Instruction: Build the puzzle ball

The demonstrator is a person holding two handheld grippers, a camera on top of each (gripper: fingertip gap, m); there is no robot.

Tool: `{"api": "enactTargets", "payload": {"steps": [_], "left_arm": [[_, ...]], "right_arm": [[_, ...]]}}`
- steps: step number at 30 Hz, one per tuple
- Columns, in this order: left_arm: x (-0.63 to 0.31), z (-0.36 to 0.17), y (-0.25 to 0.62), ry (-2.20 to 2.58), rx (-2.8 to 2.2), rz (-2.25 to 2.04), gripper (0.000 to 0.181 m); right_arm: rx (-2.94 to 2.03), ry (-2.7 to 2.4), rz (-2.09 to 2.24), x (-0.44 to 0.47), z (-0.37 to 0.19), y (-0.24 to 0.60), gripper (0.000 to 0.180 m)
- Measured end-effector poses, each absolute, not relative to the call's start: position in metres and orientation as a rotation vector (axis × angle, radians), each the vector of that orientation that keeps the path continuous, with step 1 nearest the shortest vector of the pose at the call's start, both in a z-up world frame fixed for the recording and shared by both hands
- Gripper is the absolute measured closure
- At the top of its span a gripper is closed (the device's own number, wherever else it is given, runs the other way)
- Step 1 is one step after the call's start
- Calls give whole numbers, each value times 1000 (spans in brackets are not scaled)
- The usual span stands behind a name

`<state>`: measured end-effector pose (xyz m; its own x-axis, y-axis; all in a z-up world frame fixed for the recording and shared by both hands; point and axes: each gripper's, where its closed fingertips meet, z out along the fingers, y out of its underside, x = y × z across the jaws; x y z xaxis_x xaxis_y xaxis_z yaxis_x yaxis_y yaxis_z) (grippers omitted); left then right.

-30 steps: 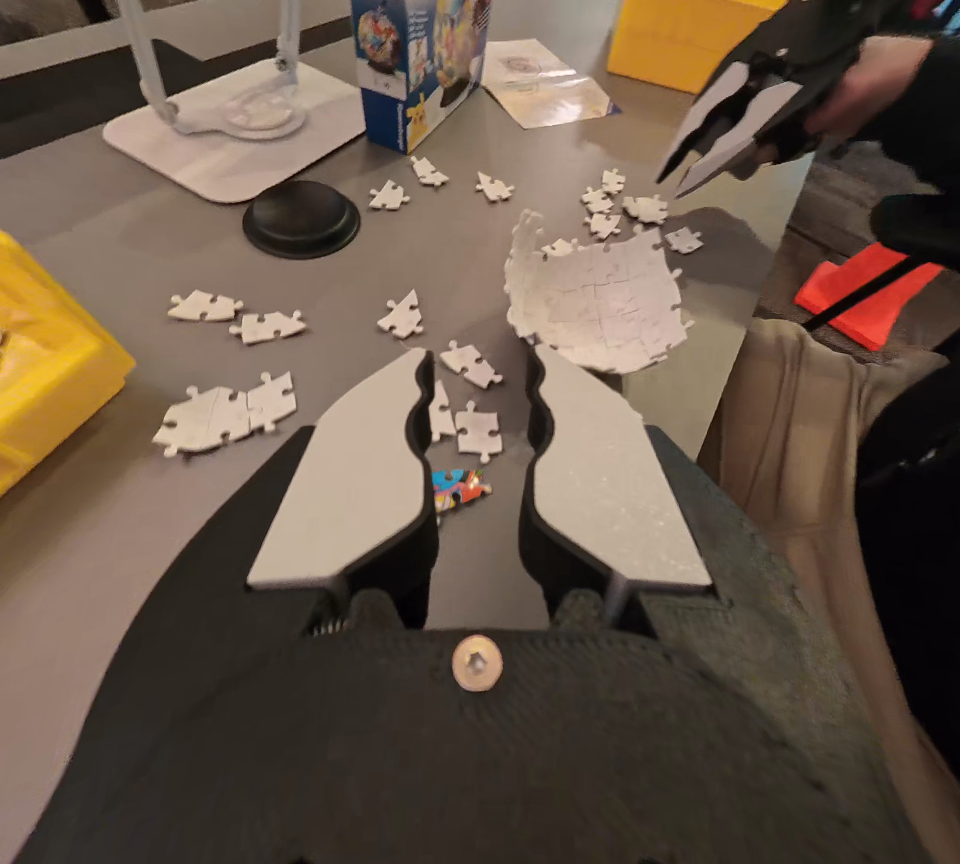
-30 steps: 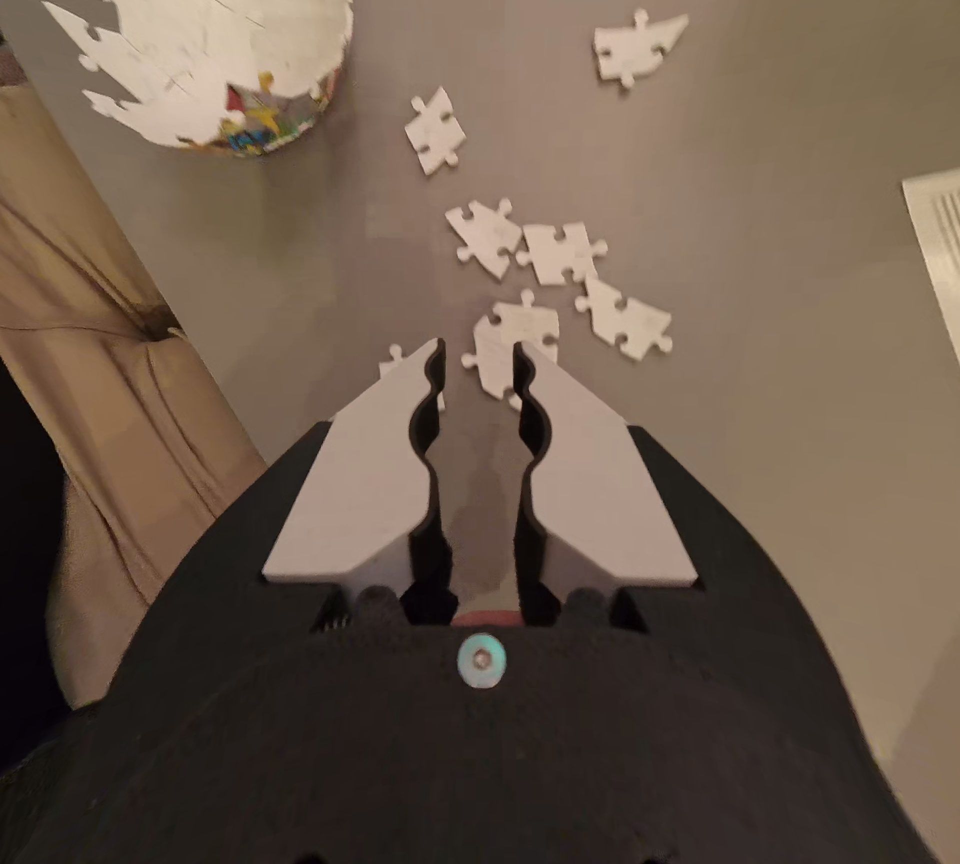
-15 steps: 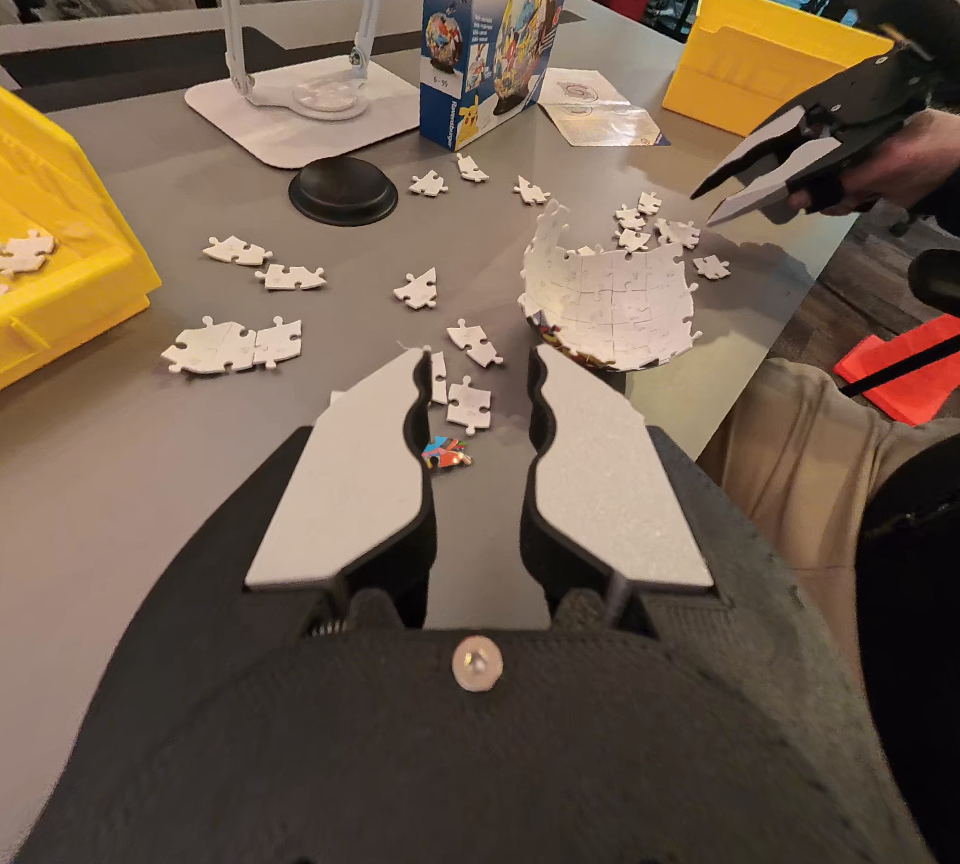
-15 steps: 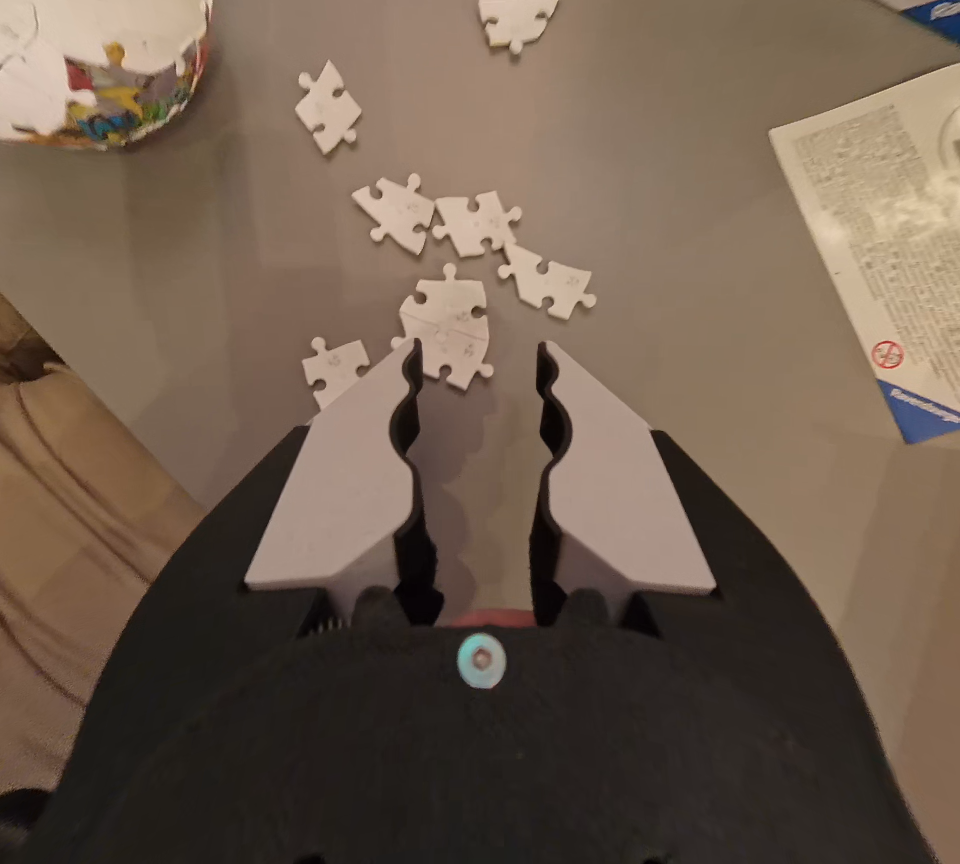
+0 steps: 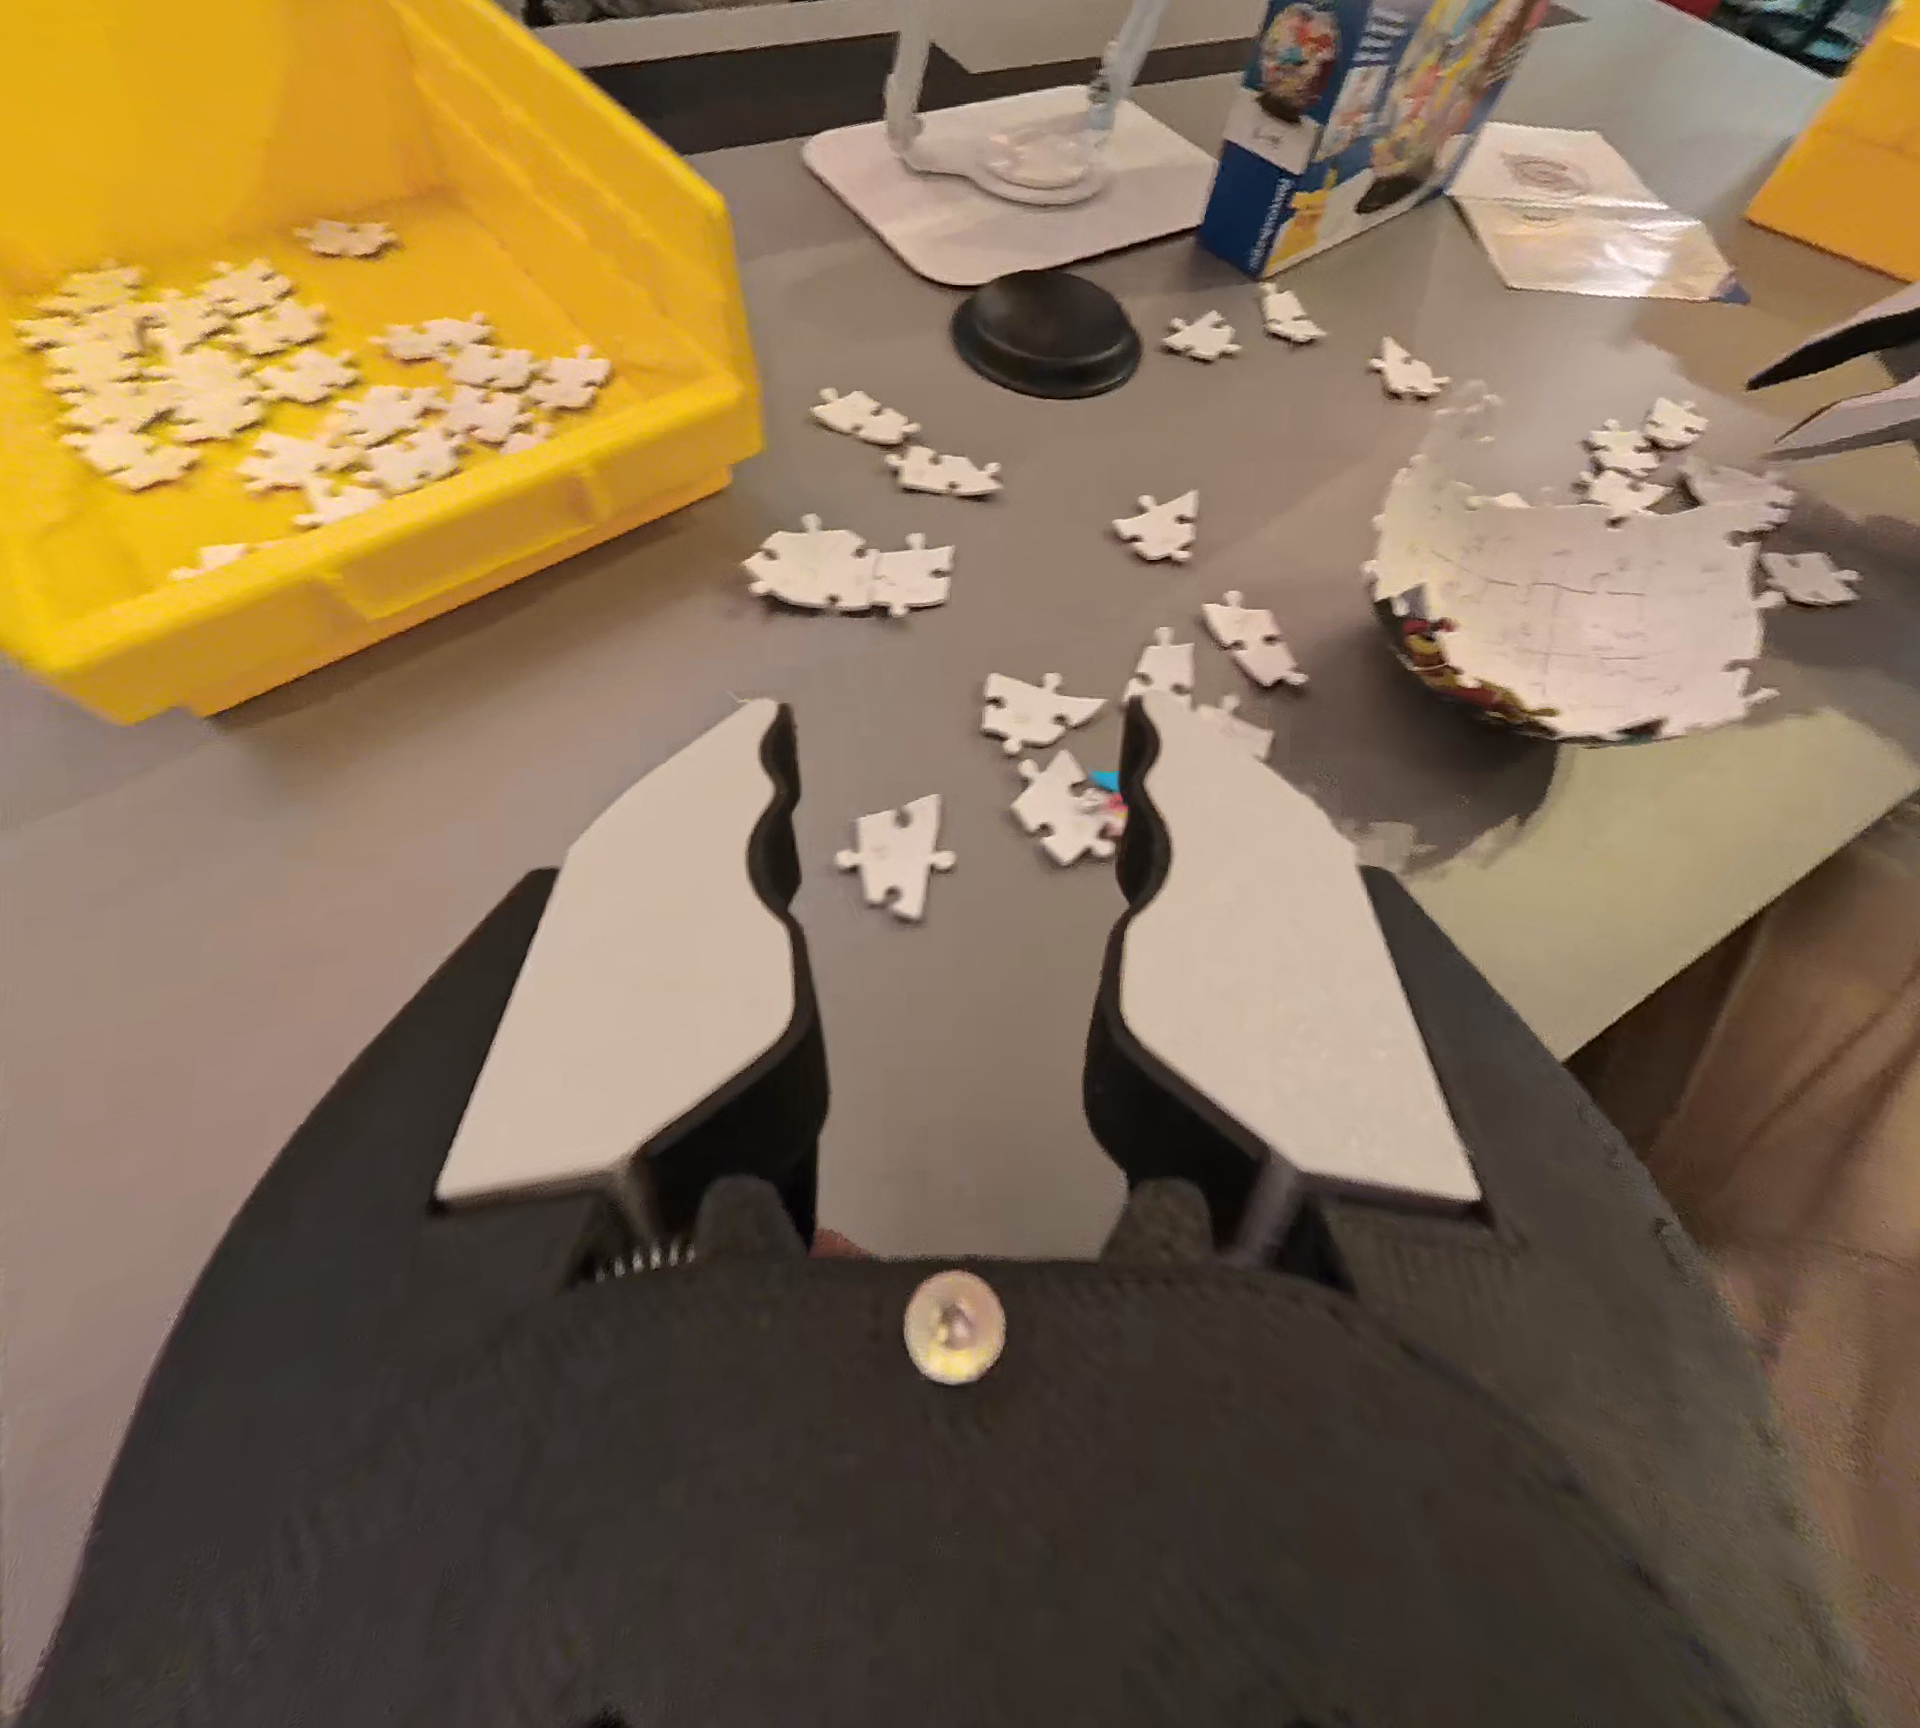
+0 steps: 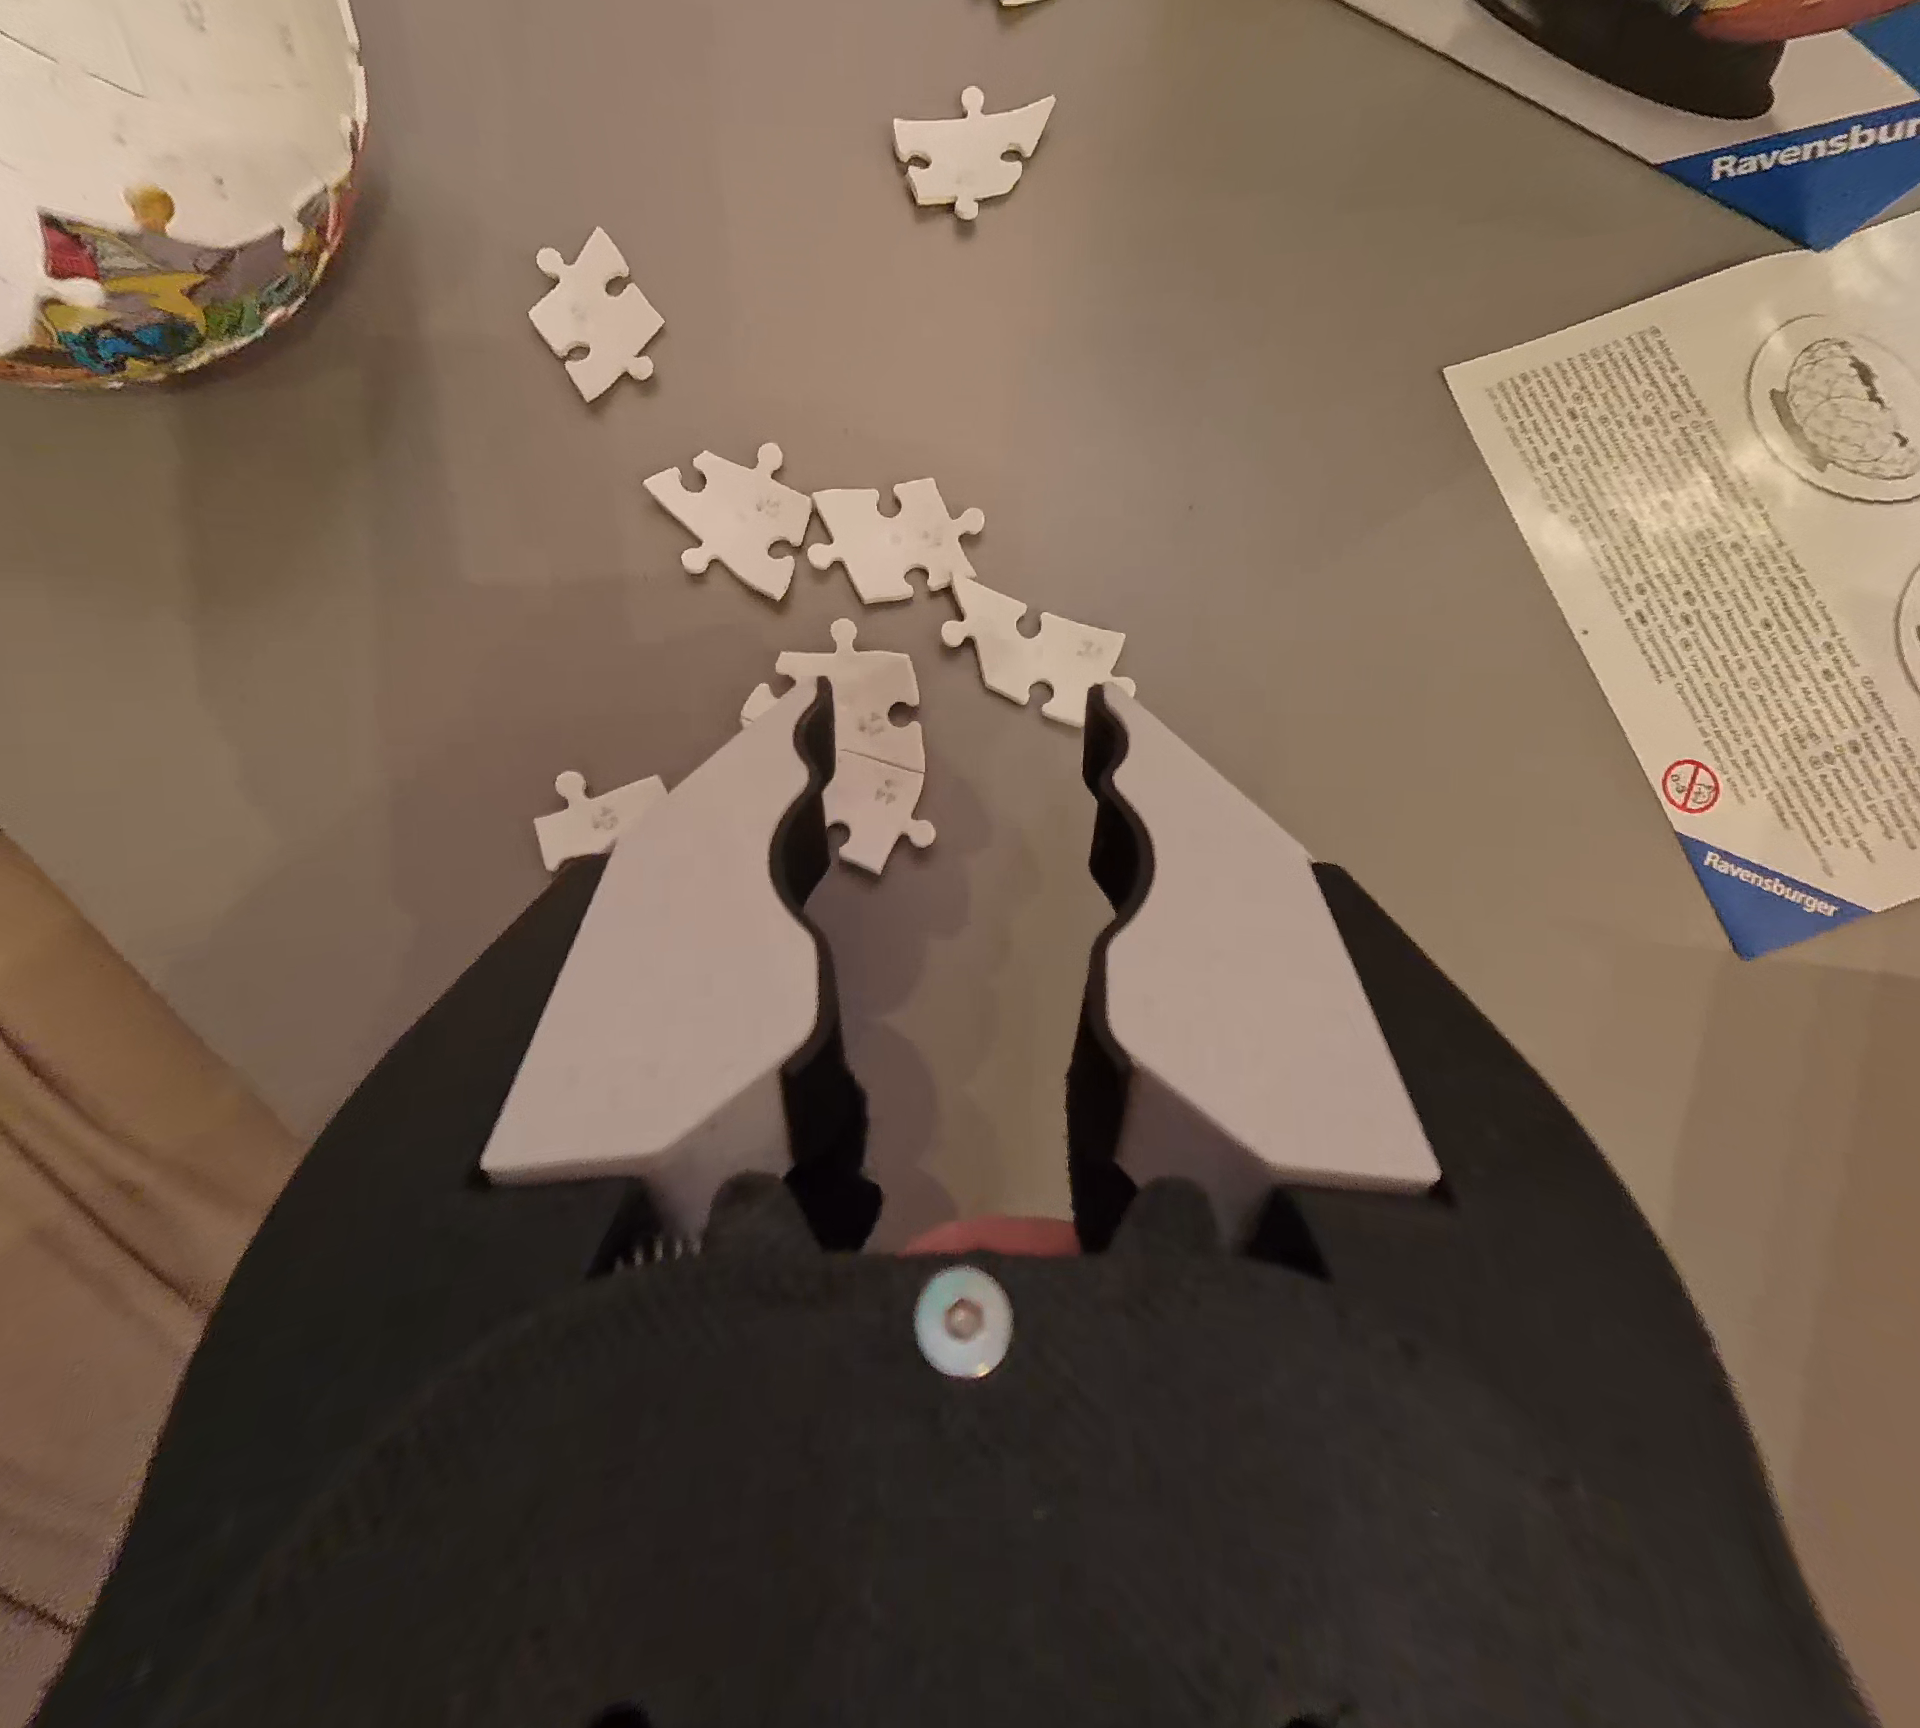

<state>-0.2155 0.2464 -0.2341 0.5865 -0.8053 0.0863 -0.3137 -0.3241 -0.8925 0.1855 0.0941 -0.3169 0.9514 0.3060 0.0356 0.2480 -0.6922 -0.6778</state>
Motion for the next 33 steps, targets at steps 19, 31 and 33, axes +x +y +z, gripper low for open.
{"api": "enactTargets", "payload": {"steps": [19, 31, 33], "left_arm": [[-203, -302, 241, 1190, -2002, -536, 130], [-181, -298, 253, 1167, -1963, -591, 137], [-172, -295, 255, 1208, -1938, -596, 138]], "right_arm": [[-2265, -409, 68, 176, -298, 110, 136], [-2133, -454, 162, 135, -272, 145, 140], [-2118, -462, 204, 126, -270, 153, 140]]}}
